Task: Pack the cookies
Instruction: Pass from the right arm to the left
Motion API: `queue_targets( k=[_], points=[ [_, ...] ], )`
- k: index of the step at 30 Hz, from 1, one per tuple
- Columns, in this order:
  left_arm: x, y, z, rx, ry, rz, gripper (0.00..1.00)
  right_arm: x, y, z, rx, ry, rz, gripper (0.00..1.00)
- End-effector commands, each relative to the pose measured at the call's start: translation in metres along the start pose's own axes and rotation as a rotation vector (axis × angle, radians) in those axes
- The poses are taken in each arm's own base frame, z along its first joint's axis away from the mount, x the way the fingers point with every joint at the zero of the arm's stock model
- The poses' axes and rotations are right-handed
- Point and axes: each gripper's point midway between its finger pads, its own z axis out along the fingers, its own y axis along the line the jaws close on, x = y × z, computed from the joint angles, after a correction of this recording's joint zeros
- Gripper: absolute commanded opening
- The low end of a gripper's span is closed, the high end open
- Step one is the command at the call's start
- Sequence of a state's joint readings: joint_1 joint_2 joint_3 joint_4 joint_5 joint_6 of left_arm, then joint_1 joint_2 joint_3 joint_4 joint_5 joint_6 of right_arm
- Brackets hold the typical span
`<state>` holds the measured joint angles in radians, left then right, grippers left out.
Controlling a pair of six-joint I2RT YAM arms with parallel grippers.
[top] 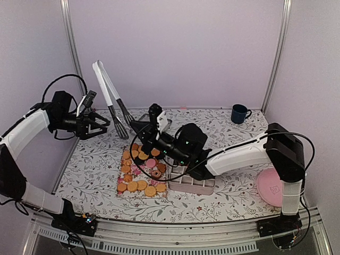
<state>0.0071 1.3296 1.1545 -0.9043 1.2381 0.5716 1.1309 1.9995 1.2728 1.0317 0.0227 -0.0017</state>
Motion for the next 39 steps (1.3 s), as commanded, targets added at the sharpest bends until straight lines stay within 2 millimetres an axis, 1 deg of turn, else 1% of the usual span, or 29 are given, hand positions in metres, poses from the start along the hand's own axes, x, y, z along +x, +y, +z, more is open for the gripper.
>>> queue_targets(
  k=[1,3,6,7,10,11,12,13,14,16,18,20,22,23,24,25,26,27,28,29,30,31,32,34,35,36,39],
  points=[
    [-0.024,-0.049,0.003,0.195,-0.106,0.024,0.98,-0.075,-0.014,0.002,0.063,-0.378,0.135,0.00],
    [-0.030,-0.061,0.001,0.246,-0.134,0.022,0.94,-0.076,-0.014,0.007,0.059,-0.389,0.148,0.00],
    [-0.035,-0.078,-0.004,0.323,-0.159,-0.005,0.85,-0.075,-0.016,0.011,0.072,-0.391,0.150,0.00],
    [-0.040,-0.081,-0.005,0.344,-0.167,0.035,0.82,-0.075,-0.016,0.012,0.074,-0.393,0.146,0.00],
    [-0.035,-0.086,-0.002,0.418,-0.122,-0.001,0.73,-0.071,-0.015,0.016,0.072,-0.389,0.134,0.00],
    [-0.032,-0.088,-0.001,0.415,-0.104,0.009,0.71,-0.069,-0.015,0.018,0.067,-0.384,0.133,0.00],
    [-0.026,-0.091,-0.001,0.395,-0.097,0.021,0.71,-0.066,-0.014,0.019,0.063,-0.378,0.136,0.00],
    [-0.020,-0.100,-0.003,0.369,-0.108,0.078,0.73,-0.064,-0.013,0.021,0.058,-0.375,0.139,0.00],
    [-0.015,-0.106,-0.003,0.362,-0.109,0.071,0.75,-0.062,-0.014,0.022,0.056,-0.369,0.146,0.00],
    [-0.013,-0.104,0.003,0.382,-0.077,-0.008,0.76,-0.057,-0.012,0.024,0.040,-0.357,0.158,0.00],
    [-0.015,-0.100,0.003,0.378,-0.077,-0.023,0.78,-0.051,-0.009,0.025,0.019,-0.341,0.172,0.00],
    [-0.021,-0.102,0.001,0.377,-0.103,-0.012,0.86,-0.045,-0.006,0.028,0.003,-0.325,0.188,0.00],
    [-0.030,-0.102,0.000,0.376,-0.135,-0.007,0.90,-0.040,-0.003,0.029,-0.016,-0.312,0.204,0.00],
    [-0.037,-0.098,-0.001,0.369,-0.148,-0.020,0.92,-0.039,-0.002,0.029,-0.021,-0.310,0.211,0.00],
    [-0.045,-0.092,-0.003,0.350,-0.171,-0.022,0.98,-0.040,-0.002,0.028,-0.023,-0.311,0.219,0.00],
    [-0.054,-0.082,-0.005,0.322,-0.194,-0.041,0.99,-0.040,-0.003,0.026,-0.017,-0.314,0.222,0.00],
    [-0.067,-0.067,-0.008,0.266,-0.227,-0.068,0.99,-0.043,-0.006,0.023,-0.005,-0.321,0.223,0.00],
    [-0.064,-0.043,-0.005,0.165,-0.222,-0.190,0.99,-0.045,-0.008,0.020,0.006,-0.327,0.224,0.00],
    [-0.068,-0.023,-0.002,-0.014,-0.202,-0.139,0.99,-0.047,-0.011,0.018,0.018,-0.331,0.217,0.00],
    [-0.068,-0.011,0.003,-0.128,-0.147,-0.071,0.99,-0.050,-0.013,0.016,0.025,-0.334,0.213,0.00],
    [-0.065,-0.002,0.005,-0.180,-0.113,-0.057,0.99,-0.050,-0.016,0.015,0.029,-0.332,0.215,0.00],
    [-0.062,0.002,0.004,-0.180,-0.108,-0.076,0.99,-0.050,-0.018,0.015,0.026,-0.333,0.225,0.00],
    [-0.062,-0.002,0.002,-0.149,-0.115,-0.078,0.99,-0.051,-0.018,0.015,0.018,-0.334,0.231,0.00],
    [-0.064,-0.021,0.003,-0.087,-0.130,-0.032,0.99,-0.052,-0.017,0.016,-0.003,-0.337,0.244,0.00],
    [-0.062,-0.036,0.005,-0.039,-0.134,-0.020,0.99,-0.052,-0.015,0.016,-0.016,-0.337,0.253,0.00],
    [-0.060,-0.046,0.007,0.006,-0.134,-0.019,0.99,-0.052,-0.012,0.017,-0.031,-0.338,0.260,0.00],
    [-0.051,-0.066,0.014,0.104,-0.116,-0.044,0.94,-0.052,-0.008,0.018,-0.078,-0.343,0.284,0.00]
  ],
)
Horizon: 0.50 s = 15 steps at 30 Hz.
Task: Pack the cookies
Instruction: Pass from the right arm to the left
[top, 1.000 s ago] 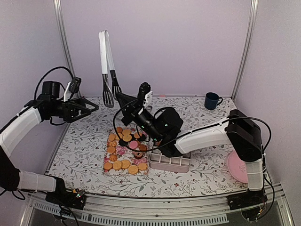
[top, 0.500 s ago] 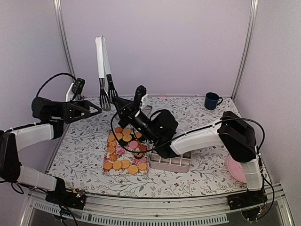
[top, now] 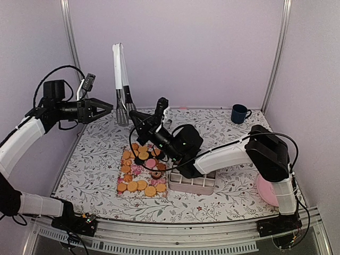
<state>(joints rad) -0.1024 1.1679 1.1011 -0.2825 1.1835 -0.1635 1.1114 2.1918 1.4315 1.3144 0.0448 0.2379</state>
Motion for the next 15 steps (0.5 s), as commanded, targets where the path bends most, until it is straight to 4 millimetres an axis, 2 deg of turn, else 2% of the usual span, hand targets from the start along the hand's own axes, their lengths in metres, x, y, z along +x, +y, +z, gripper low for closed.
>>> queue_targets(
  k=[1,7,15],
  points=[
    [0.030,-0.034,0.006,0.123,0.075,-0.029,0.92,-0.029,0.015,0.007,-0.095,-0.077,0.066,0.00],
    [0.034,-0.055,0.014,0.191,0.060,-0.082,0.79,-0.028,0.015,0.007,-0.114,-0.079,0.104,0.00],
    [0.034,-0.065,0.018,0.224,0.059,-0.109,0.59,-0.016,0.018,0.009,-0.148,-0.062,0.158,0.00]
  ],
)
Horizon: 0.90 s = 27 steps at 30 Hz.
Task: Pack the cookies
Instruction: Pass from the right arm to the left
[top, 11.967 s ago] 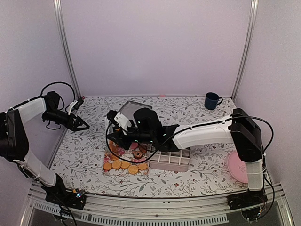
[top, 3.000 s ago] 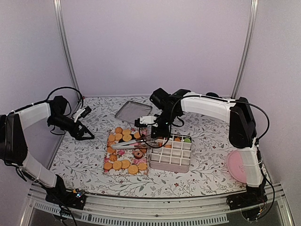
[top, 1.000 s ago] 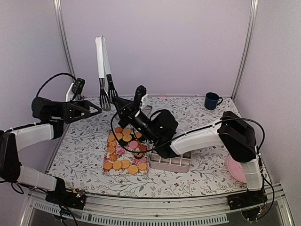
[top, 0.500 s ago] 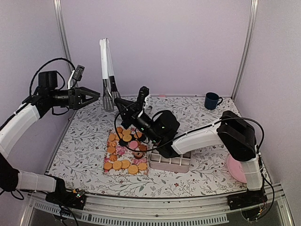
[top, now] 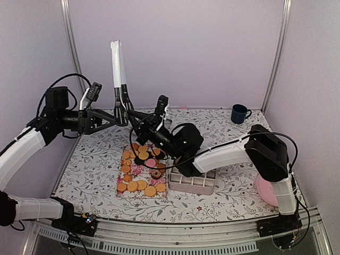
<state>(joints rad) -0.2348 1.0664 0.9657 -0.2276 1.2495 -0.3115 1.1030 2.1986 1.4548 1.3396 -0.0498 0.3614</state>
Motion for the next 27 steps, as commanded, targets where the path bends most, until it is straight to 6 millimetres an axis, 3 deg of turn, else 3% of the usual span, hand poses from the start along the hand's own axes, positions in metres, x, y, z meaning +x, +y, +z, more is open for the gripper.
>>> queue_targets(
  k=[1,4,9,10,13,14,16,19,22,23,27],
  points=[
    [-0.004,-0.011,0.003,0.046,-0.010,0.004,0.55,-0.007,0.005,0.007,-0.059,-0.048,0.046,0.00],
    [-0.002,-0.011,0.004,0.055,-0.009,-0.010,0.44,-0.002,0.004,0.008,-0.064,-0.041,0.058,0.00],
    [0.004,-0.012,0.007,0.078,-0.004,-0.022,0.40,0.003,0.005,0.012,-0.067,-0.041,0.068,0.00],
    [0.005,-0.012,0.007,0.081,-0.003,-0.022,0.35,0.003,0.006,0.012,-0.070,-0.040,0.067,0.00],
    [0.005,-0.010,0.008,0.072,-0.002,-0.027,0.00,0.005,0.009,0.013,-0.087,-0.034,0.068,0.00],
    [0.005,-0.009,0.007,0.070,-0.001,-0.024,0.00,0.004,0.011,0.013,-0.098,-0.030,0.066,0.00],
    [0.005,-0.010,0.007,0.067,0.003,-0.004,0.00,0.004,0.015,0.011,-0.112,-0.009,0.056,0.12],
    [0.006,-0.010,0.006,0.053,0.016,0.022,0.00,0.005,0.016,0.007,-0.127,0.086,0.031,0.43],
    [0.012,-0.007,0.005,0.017,0.044,0.072,0.00,-0.011,0.008,-0.007,-0.162,0.177,0.006,0.75],
    [0.016,-0.006,0.005,0.004,0.060,0.093,0.00,-0.014,0.006,-0.018,-0.176,0.209,-0.004,0.96],
    [0.043,0.000,0.008,-0.029,0.185,0.160,0.00,-0.047,0.006,-0.040,-0.261,0.323,-0.003,0.99]
  ],
)
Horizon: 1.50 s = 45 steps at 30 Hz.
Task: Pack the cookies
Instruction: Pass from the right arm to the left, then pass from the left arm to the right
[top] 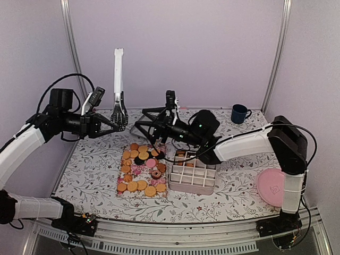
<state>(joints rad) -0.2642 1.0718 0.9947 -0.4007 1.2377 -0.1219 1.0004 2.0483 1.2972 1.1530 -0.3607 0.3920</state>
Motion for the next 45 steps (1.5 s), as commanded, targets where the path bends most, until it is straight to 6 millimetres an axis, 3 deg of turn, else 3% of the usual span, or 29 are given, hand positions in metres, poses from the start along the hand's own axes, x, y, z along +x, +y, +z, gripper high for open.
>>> queue_targets(
  k=[1,4,6,8,13,17,23,27,34,39,45],
  points=[
    [0.033,0.000,0.007,-0.038,0.168,0.137,0.00,-0.057,0.021,-0.028,-0.148,0.076,-0.028,0.99],
    [0.055,-0.001,0.015,-0.048,0.288,0.249,0.00,-0.071,0.029,-0.053,-0.194,0.085,-0.003,0.99],
    [0.059,-0.001,0.016,-0.056,0.323,0.278,0.00,-0.068,0.034,-0.061,-0.267,0.153,0.033,0.99],
    [0.064,0.001,0.018,-0.069,0.355,0.299,0.00,-0.063,0.023,-0.048,-0.233,0.259,0.080,0.99],
    [0.072,-0.001,0.025,-0.064,0.403,0.336,0.00,-0.076,0.034,-0.040,-0.218,0.259,-0.081,0.99],
    [0.075,-0.001,0.028,-0.064,0.419,0.345,0.00,-0.065,0.034,-0.030,-0.235,0.316,-0.080,0.99],
    [0.082,0.006,0.028,-0.091,0.438,0.360,0.00,-0.055,0.051,-0.017,-0.269,0.324,-0.103,1.00],
    [0.081,0.013,0.028,-0.121,0.449,0.386,0.00,-0.042,0.055,-0.009,-0.263,0.344,-0.083,0.91],
    [0.082,0.024,0.023,-0.189,0.481,0.452,0.00,-0.032,0.052,-0.007,-0.220,0.371,-0.054,0.73],
    [0.085,0.031,0.020,-0.228,0.497,0.468,0.00,-0.035,0.052,-0.010,-0.204,0.385,-0.071,0.65],
    [0.090,0.035,0.018,-0.243,0.513,0.463,0.00,-0.047,0.058,-0.017,-0.208,0.392,-0.105,0.69]
  ],
)
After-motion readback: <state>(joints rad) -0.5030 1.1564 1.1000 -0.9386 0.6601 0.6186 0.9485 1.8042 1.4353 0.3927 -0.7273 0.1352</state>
